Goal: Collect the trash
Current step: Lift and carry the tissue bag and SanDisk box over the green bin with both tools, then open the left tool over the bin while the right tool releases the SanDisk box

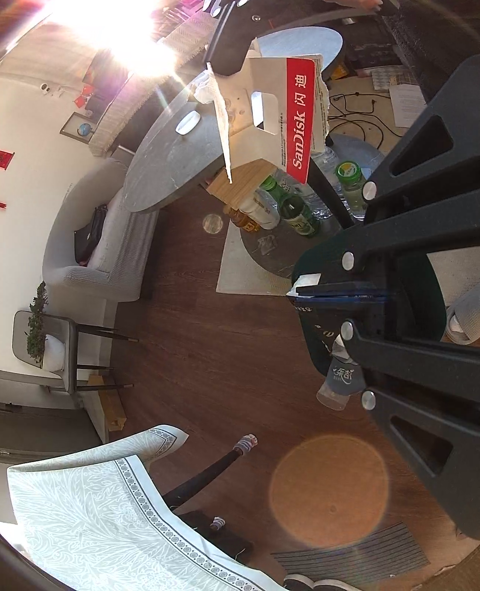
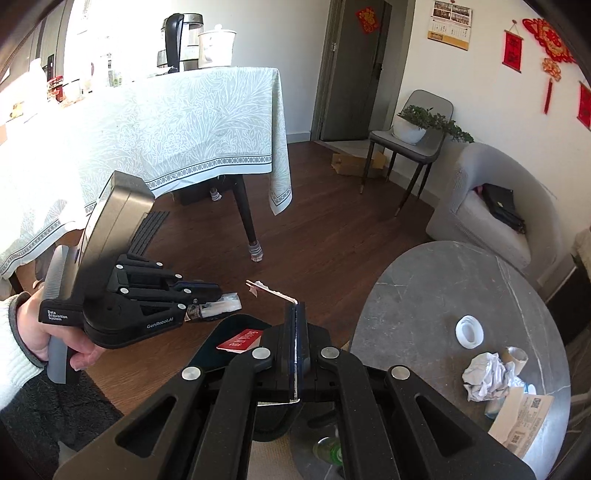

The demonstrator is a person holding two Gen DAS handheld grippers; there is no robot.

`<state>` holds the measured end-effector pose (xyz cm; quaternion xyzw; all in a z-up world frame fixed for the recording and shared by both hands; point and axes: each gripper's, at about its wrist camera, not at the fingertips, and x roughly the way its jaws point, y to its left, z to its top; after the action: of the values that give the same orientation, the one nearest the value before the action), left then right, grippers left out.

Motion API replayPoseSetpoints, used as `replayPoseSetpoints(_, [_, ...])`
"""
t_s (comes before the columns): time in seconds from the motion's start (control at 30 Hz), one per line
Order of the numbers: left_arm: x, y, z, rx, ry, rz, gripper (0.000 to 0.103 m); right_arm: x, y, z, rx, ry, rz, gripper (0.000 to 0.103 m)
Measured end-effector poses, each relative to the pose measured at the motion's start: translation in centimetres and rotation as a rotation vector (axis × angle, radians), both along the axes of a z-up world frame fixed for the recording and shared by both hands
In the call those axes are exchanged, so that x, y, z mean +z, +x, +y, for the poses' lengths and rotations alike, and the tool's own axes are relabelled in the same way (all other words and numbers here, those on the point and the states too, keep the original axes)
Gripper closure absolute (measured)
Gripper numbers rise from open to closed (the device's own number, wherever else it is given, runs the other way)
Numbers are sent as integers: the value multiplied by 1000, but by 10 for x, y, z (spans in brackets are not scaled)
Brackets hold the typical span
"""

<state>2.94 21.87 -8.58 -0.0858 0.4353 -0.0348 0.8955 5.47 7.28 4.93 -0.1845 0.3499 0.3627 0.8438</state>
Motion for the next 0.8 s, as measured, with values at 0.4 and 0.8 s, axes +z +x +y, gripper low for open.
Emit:
replayPoseSetpoints(0.4, [-55,7,-4,-42,-31,164,103,-36,9,21,-13,-67,95,103])
replayPoseSetpoints(0.8, [-58,4,4,-47,-11,151,100,-57,13,34,-8,-98,140,103])
